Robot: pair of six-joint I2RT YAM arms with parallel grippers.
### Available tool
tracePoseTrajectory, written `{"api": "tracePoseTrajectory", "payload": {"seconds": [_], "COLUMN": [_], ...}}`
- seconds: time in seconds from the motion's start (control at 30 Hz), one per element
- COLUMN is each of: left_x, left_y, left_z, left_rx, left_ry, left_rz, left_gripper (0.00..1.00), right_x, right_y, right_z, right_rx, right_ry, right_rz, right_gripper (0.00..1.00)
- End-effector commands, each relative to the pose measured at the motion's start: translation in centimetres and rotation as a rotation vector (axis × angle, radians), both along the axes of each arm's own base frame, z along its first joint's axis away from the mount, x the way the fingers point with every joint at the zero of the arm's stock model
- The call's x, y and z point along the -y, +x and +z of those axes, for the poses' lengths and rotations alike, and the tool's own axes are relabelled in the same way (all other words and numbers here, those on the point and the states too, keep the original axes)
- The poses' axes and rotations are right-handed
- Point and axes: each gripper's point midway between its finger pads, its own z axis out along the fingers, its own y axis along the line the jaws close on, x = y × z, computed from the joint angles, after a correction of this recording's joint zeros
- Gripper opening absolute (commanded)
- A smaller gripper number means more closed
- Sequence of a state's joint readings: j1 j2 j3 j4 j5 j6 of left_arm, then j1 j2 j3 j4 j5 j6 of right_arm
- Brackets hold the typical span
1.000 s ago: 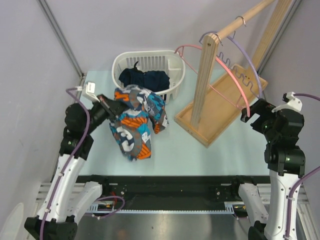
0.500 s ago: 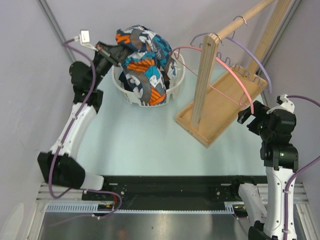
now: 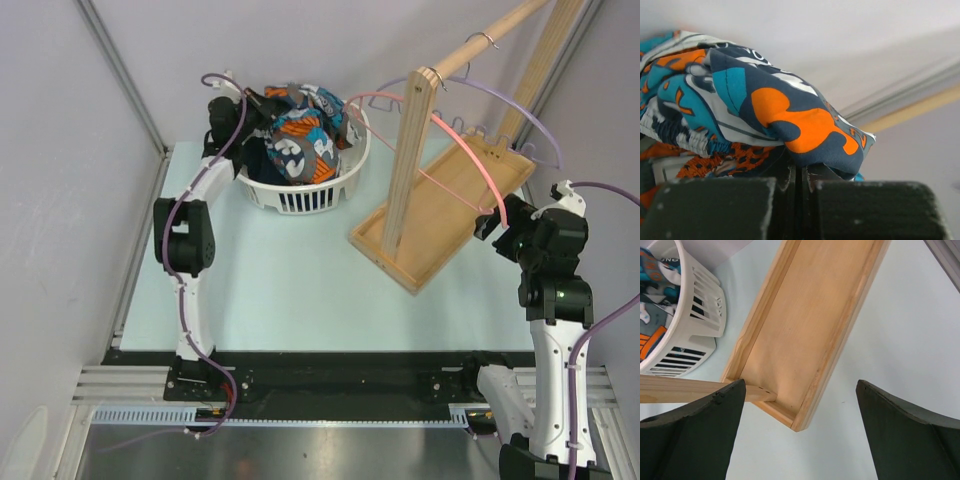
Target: Remove the shorts from the hanger
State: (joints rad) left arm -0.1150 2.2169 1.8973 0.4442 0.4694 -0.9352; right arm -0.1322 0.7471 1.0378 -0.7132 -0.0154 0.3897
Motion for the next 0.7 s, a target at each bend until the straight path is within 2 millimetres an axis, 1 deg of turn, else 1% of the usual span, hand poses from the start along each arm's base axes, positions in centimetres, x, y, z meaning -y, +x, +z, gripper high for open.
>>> {"api": "tracePoseTrajectory", "payload": {"seconds": [0.0,0.03,0.07,0.1,0.13,0.17,0.2,0.23,0.27,0.3,0.33,0.37,0.4,0.47,0.5,0.53,0.57,0.6,0.63,0.67], "left_x": [-2.2,-2.8,-3.2,-3.5,-3.8,-3.9,-4.3,-4.1,-4.8,-4.9,-4.9,-5.3,-5.7,-6.5,-7.1,-7.2,-7.8,-8.2,-8.5,-8.7], "left_y": [0.6,0.9,0.7,0.6,0.6,0.0,-0.1,-0.2,-0.8,-1.0,-1.1,-1.3,-2.0,-2.6,-3.4,-3.9,-4.3,-4.7,-5.7,-6.2], "left_z": [0.9,-0.1,-1.6,-2.6,-3.3,-5.2,-6.2,-5.8,-8.6,-9.0,-8.6,-9.2,-9.8,-9.4,-8.7,-8.1,-7.5,-6.4,-4.5,-3.3], "left_rx": [0.014,-0.026,-0.092,-0.117,-0.144,-0.221,-0.249,-0.261,-0.367,-0.387,-0.396,-0.42,-0.457,-0.471,-0.478,-0.476,-0.474,-0.453,-0.433,-0.419], "left_ry": [0.159,0.182,0.213,0.248,0.271,0.305,0.357,0.385,0.442,0.474,0.489,0.509,0.535,0.568,0.597,0.609,0.63,0.658,0.672,0.686], "left_rz": [0.116,0.156,0.167,0.178,0.197,0.199,0.212,0.228,0.254,0.255,0.26,0.274,0.276,0.305,0.318,0.321,0.352,0.37,0.381,0.394], "left_gripper": [0.0,0.0,0.0,0.0,0.0,0.0,0.0,0.0,0.02,0.1,0.16,0.26,0.46,0.63,0.74,0.81,0.89,0.98,1.0,1.0], "right_x": [0.1,0.0,-0.1,0.5,0.5,0.5,0.5,0.5,0.3,0.2,0.1,0.0,-0.2,-0.5,-0.8,-1.0,-1.3,-2.1,-2.6,-3.2], "right_y": [0.1,0.0,0.0,-0.1,-0.1,-0.1,-0.2,-0.1,-0.2,-0.3,-0.5,-0.7,-0.8,-1.3,-1.5,-1.7,-2.1,-2.2,-2.4,-2.6], "right_z": [0.0,-0.2,-0.5,-1.3,-1.7,-2.2,-2.8,-3.8,-4.4,-4.8,-5.6,-6.0,-6.3,-7.3,-7.5,-7.8,-8.7,-9.1,-9.5,-10.1], "right_rx": [0.003,-0.006,-0.018,-0.051,-0.067,-0.083,-0.107,-0.136,-0.157,-0.174,-0.199,-0.216,-0.224,-0.25,-0.253,-0.261,-0.276,-0.286,-0.296,-0.311], "right_ry": [0.006,0.022,0.034,0.033,0.043,0.07,0.081,0.1,0.134,0.154,0.169,0.183,0.211,0.233,0.25,0.26,0.273,0.281,0.309,0.319], "right_rz": [-0.013,-0.02,-0.024,-0.062,-0.071,-0.087,-0.102,-0.116,-0.135,-0.15,-0.161,-0.166,-0.179,-0.188,-0.191,-0.19,-0.188,-0.164,-0.165,-0.149], "right_gripper": [0.97,0.98,0.97,0.98,0.98,0.98,0.98,0.98,0.98,0.98,0.97,0.97,0.97,0.97,0.97,0.97,0.97,0.97,0.97,0.98]}}
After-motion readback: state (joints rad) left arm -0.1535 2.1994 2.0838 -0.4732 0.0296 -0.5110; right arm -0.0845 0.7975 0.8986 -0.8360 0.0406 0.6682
